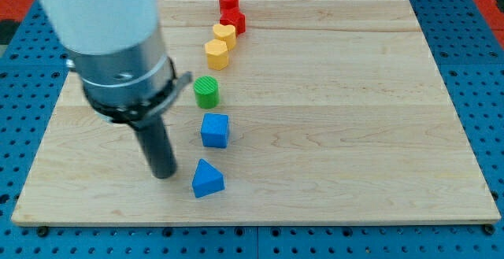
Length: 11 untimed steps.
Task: Slightly push the green circle to the top left side of blue cube
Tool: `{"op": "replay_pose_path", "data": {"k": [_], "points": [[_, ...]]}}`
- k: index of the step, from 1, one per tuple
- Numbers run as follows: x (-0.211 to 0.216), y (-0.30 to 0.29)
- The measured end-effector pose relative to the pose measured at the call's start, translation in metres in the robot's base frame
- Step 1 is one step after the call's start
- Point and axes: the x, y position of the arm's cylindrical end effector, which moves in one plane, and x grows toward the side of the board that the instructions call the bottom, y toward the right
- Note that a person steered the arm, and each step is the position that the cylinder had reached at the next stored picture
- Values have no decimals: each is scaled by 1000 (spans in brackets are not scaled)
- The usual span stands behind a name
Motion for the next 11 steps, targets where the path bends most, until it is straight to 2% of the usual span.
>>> {"op": "replay_pose_path", "data": {"k": [2, 4, 5, 6, 8, 10, 11], "points": [[-63, -78], [-167, -67], [-181, -35], [-187, 16], [-167, 70], [-134, 71], [-133, 74]]}}
